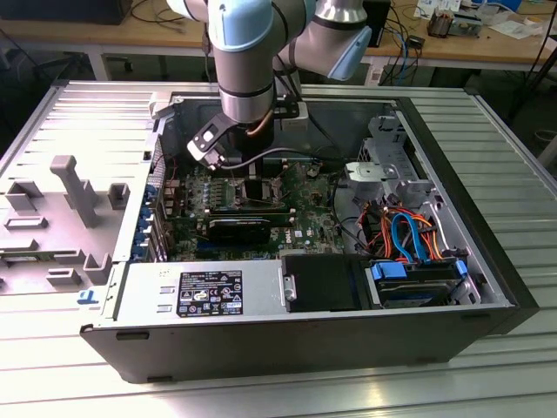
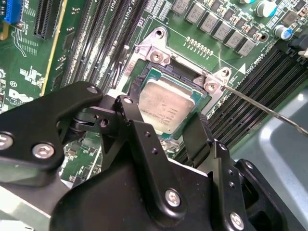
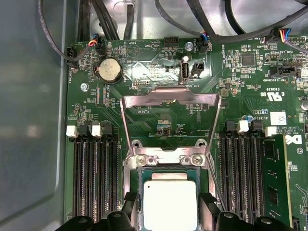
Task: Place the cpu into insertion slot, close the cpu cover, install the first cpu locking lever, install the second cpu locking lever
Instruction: 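Place the cpu into insertion slot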
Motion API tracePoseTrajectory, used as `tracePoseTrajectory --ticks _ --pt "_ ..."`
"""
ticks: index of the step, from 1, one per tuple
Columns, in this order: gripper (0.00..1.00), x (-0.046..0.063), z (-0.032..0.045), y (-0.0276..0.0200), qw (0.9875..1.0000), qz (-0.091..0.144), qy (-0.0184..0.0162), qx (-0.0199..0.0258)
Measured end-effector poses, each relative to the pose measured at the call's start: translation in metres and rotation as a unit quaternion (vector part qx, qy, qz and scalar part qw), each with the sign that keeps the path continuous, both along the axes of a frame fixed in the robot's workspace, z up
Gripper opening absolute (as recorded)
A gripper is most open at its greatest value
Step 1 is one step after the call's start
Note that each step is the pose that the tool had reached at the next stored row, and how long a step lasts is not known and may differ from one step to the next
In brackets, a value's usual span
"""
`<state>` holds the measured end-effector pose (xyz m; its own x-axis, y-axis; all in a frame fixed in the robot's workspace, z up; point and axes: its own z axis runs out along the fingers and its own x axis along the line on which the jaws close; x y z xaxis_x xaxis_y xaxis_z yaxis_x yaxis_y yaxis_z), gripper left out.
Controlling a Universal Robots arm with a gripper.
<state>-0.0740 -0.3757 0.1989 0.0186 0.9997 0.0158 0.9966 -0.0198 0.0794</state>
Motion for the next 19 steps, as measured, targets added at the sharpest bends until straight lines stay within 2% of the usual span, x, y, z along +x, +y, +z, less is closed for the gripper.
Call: tracePoseTrajectory --ticks 6,7,8,9,11,12,13,19 --pt "0.62 0.0001 -0.0015 0.0007 1.0000 0.000 0.0004 -0.0003" --pt "0.62 0.0012 -0.0016 0.0007 1.0000 0.000 0.0034 -0.0001" --pt "0.62 0.0032 -0.0015 0.0007 1.0000 0.000 0.0098 -0.0002" --pt "0.62 0.0045 -0.0015 0.0007 0.9999 0.000 0.0133 -0.0002" --pt "0.62 0.0066 -0.0015 0.0007 0.9998 0.000 0.0181 -0.0002" --pt "0.62 0.0083 -0.0015 0.0007 0.9998 0.000 0.0220 -0.0002" --pt "0.62 0.0090 -0.0015 0.0006 0.9997 0.000 0.0236 -0.0002" --pt "0.62 0.0091 -0.0015 0.0007 0.9997 0.000 0.0240 -0.0002"
